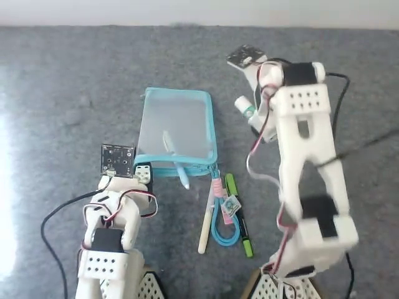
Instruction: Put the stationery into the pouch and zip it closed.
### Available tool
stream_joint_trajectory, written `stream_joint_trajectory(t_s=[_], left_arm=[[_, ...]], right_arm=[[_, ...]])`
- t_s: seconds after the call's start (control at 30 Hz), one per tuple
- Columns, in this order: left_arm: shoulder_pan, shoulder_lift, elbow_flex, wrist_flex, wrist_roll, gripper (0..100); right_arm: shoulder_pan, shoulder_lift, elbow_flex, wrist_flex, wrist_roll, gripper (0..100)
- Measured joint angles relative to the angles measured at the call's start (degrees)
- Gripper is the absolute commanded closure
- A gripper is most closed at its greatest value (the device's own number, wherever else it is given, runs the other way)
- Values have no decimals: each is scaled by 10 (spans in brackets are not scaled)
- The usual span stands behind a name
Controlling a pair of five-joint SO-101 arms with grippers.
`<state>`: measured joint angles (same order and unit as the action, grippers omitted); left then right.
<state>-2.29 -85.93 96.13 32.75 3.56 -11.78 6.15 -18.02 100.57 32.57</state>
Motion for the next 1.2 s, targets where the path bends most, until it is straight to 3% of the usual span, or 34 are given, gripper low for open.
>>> stream_joint_trajectory(t_s=[0.3, 0.47, 0.93, 1.07, 1.2], left_arm=[[0, 0, -1, 0, 8, 988], [2, 0, -66, 42, 48, 988], [20, 1, -129, 32, 114, 988], [81, 1, -76, 6, 105, 988], [76, 2, -98, 20, 126, 988]], right_arm=[[-139, -405, 274, 1, 120, 991], [-181, -571, 435, 1, 135, 991], [-215, -607, 450, 1, 104, 991], [-241, -607, 450, 1, 90, 991], [-240, -607, 450, 1, 87, 991]])
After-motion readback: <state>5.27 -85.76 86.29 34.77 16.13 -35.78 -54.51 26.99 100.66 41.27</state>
